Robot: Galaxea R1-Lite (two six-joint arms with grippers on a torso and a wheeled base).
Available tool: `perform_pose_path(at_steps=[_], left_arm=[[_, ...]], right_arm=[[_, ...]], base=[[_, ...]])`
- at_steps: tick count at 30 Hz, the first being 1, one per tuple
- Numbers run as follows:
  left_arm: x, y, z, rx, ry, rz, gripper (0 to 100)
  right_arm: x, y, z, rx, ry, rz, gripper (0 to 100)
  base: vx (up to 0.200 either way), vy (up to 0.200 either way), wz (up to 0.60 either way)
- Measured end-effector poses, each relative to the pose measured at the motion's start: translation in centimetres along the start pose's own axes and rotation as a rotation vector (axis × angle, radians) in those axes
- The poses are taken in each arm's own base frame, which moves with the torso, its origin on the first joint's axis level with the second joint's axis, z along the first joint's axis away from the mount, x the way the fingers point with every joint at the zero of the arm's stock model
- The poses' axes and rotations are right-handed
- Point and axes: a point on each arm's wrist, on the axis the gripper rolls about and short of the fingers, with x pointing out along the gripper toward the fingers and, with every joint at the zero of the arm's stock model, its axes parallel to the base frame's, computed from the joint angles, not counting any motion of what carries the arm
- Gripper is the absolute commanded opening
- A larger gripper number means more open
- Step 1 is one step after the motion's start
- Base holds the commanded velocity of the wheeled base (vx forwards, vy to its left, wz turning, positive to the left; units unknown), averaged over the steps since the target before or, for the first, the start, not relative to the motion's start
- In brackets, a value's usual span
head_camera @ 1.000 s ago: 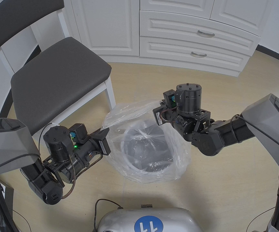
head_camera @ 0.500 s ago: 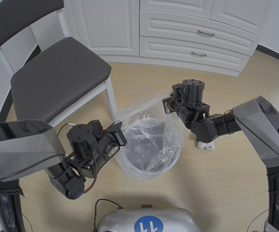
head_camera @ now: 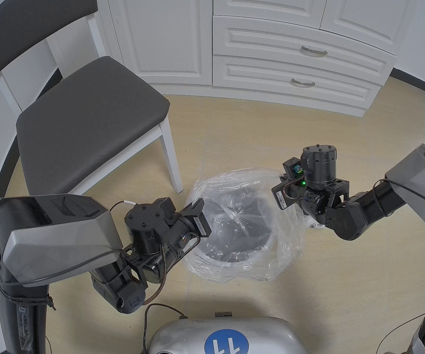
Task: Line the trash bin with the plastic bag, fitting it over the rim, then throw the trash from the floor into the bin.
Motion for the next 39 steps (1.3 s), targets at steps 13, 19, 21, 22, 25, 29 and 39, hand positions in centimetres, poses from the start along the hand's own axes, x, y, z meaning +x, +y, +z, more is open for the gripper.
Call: perform_pose_path(at_steps=[13,19,21,22,25,29,39], left_arm=[[2.4,3.7,-0.8,-0.010,0.012,0.045,0],[3.3,5.5,-0.7,-0.032,-0.007,0.075,0],[3.5,5.9,-0.6,-0.036,-0.016,0.083,0],[3.6,6.2,-0.4,-0.038,-0.022,0.089,0],[3.5,6.8,0.4,-0.040,-0.039,0.104,0],[2.7,7.2,1.5,-0.037,-0.032,0.110,0],[2.2,6.6,2.5,-0.027,-0.015,0.082,0]], right_arm=[[2.0,0.4,1.6,0.029,-0.074,-0.014,0],[5.4,1.6,2.6,0.088,-0.128,-0.029,0],[6.4,2.0,2.6,0.101,-0.136,-0.031,0],[7.0,2.2,2.5,0.110,-0.141,-0.032,0],[8.0,2.8,2.1,0.138,-0.146,-0.030,0],[8.8,3.2,1.4,0.158,-0.141,-0.024,0],[9.6,1.4,2.2,0.195,-0.171,-0.061,100]], base=[[0.000,0.000,0.00],[0.000,0.000,0.00],[0.000,0.000,0.00],[0.000,0.000,0.00],[0.000,0.000,0.00],[0.000,0.000,0.00],[0.000,0.000,0.00]])
